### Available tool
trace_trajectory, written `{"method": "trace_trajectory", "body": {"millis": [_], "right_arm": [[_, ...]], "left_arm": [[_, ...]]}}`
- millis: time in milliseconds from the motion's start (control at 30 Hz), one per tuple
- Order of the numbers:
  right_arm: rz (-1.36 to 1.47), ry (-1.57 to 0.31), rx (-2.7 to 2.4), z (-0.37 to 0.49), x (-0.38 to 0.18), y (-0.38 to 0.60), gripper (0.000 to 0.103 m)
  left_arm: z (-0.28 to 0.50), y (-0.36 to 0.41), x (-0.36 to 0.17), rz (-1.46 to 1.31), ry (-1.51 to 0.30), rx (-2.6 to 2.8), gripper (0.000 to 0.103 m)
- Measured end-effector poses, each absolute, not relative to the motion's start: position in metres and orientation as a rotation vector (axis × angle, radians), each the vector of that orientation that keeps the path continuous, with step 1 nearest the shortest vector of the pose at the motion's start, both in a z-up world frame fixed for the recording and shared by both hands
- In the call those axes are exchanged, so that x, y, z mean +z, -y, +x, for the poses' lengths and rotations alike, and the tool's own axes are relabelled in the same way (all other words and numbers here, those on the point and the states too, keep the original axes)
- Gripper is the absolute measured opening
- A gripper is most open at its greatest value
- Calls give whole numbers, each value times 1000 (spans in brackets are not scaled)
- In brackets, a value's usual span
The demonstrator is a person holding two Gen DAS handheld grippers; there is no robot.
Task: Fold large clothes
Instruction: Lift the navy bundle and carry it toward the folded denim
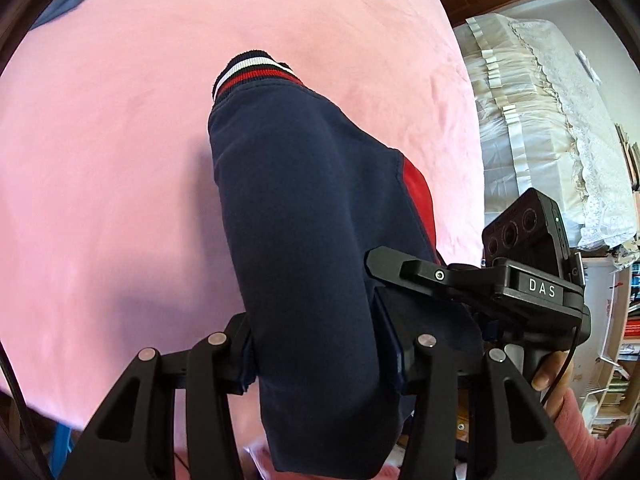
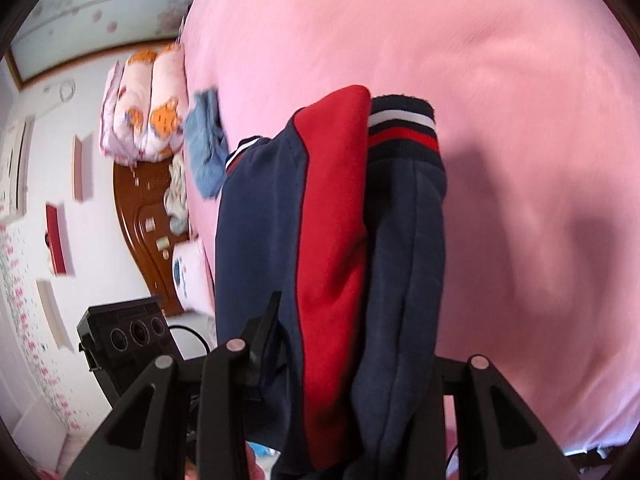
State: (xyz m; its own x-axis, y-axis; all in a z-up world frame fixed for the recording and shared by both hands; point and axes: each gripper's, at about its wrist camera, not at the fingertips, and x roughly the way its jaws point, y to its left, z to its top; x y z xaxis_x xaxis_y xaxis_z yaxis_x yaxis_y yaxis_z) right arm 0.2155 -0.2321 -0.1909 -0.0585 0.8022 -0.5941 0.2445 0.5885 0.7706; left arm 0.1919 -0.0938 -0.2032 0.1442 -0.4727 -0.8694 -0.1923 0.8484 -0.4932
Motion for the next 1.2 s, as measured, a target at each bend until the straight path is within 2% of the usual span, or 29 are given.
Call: {"method": "trace_trajectory", "body": {"millis": [267,533,800,1200], "right_arm": [[884,-1584,650,182,-144,147,36],[863,-1484,629,190,-108,30,36],[928,-1397,560,225,-87,-94,36],[861,-1265,665,379,-63,-238,36]], "left_arm": [[148,18,-137,-540,-1399,-185,48],[147,-111,-98,-494,-1341,-266,48],[189,-255,-66,-456,-1298,-341,48],[317,-414,-28,-375,-1138,-242,48]]}}
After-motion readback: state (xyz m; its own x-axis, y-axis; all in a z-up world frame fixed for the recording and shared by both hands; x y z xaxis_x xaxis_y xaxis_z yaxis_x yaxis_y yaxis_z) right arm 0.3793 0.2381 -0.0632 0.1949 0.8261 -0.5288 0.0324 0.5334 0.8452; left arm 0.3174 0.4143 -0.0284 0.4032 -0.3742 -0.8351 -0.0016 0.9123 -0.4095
